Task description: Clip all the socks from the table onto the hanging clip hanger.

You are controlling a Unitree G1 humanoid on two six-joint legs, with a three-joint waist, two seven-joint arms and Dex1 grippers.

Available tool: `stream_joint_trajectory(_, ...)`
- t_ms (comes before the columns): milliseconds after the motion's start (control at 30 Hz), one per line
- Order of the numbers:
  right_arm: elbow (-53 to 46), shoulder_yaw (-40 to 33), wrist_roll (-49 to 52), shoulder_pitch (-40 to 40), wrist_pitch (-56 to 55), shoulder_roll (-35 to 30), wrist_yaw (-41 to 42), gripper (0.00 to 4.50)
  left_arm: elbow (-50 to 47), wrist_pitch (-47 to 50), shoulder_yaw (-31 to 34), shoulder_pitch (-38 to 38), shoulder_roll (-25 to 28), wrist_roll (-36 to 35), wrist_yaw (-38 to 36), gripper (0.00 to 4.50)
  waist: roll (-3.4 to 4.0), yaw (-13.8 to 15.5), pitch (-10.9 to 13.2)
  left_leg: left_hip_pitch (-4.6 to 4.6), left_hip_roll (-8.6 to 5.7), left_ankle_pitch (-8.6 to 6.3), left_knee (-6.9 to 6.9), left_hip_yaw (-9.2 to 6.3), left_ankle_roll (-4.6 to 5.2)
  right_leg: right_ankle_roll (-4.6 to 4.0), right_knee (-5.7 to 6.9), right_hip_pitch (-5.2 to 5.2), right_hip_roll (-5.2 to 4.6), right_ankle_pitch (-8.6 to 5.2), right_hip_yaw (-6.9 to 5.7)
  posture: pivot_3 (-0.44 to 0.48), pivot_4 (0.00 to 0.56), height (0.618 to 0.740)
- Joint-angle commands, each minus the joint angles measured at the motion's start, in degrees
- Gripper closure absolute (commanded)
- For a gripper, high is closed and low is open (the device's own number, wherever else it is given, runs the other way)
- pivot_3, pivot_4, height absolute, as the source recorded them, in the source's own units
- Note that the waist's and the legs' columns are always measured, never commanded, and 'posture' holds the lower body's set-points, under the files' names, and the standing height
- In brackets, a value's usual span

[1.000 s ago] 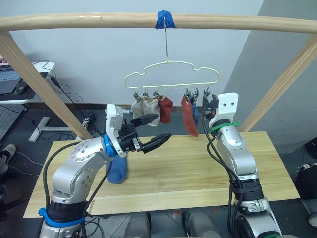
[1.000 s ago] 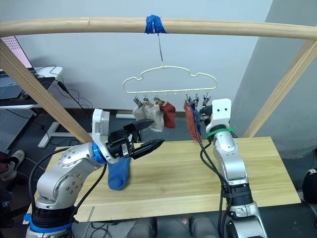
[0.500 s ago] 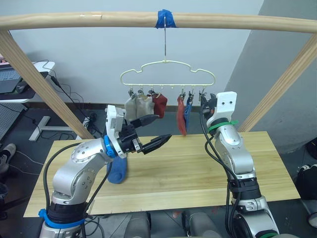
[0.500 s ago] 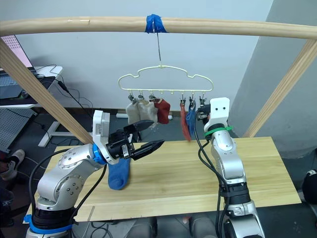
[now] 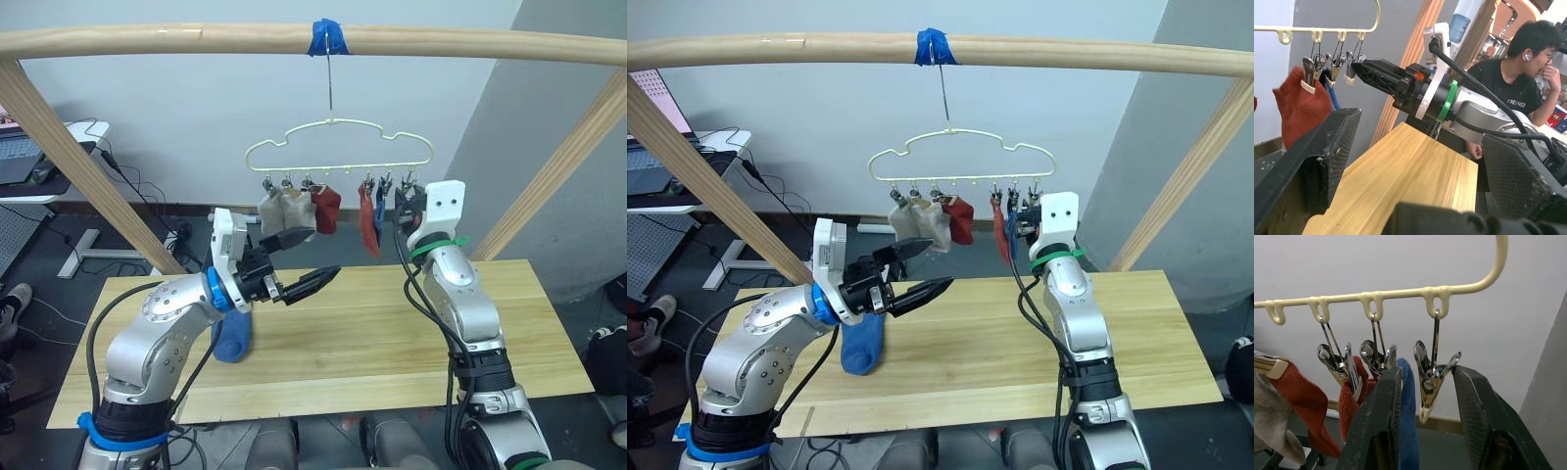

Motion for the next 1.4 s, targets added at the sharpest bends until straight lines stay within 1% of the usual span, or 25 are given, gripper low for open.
stream_joint_trajectory(33,-0.1,-0.5,-0.7,-1.8,-0.5,0.2,-0.4,2.82,-1.4,-1.3,0.3,-0.6,0.2,0.0,0.4,0.00,0.00,0.0,0.0,0.00,0.00,0.00,0.00,0.00,0.00,0.00,0.00,0.00,0.00,0.00,0.00,0.061,0.160,0.740)
stream_joint_trajectory(567,2.3,-0.8,-0.6,-3.8,-0.9,0.6,-1.1,2.82,-1.5,-1.8,-0.2,-0.6,0.3,0.1,1.0,0.00,0.00,0.8,0.0,0.01,0.00,0.00,0.01,0.00,0.00,0.00,0.03,0.00,0.00,0.00,0.00,0.067,0.159,0.740)
stream_joint_trajectory(1400,4.0,-1.1,-1.0,-5.6,-1.9,1.0,-1.4,2.82,-1.4,-2.7,-1.3,0.4,-0.1,0.8,0.8,0.00,0.00,0.9,0.0,0.01,0.00,0.00,0.01,0.00,0.00,0.00,0.05,-0.01,0.00,0.00,-0.01,0.068,0.158,0.740)
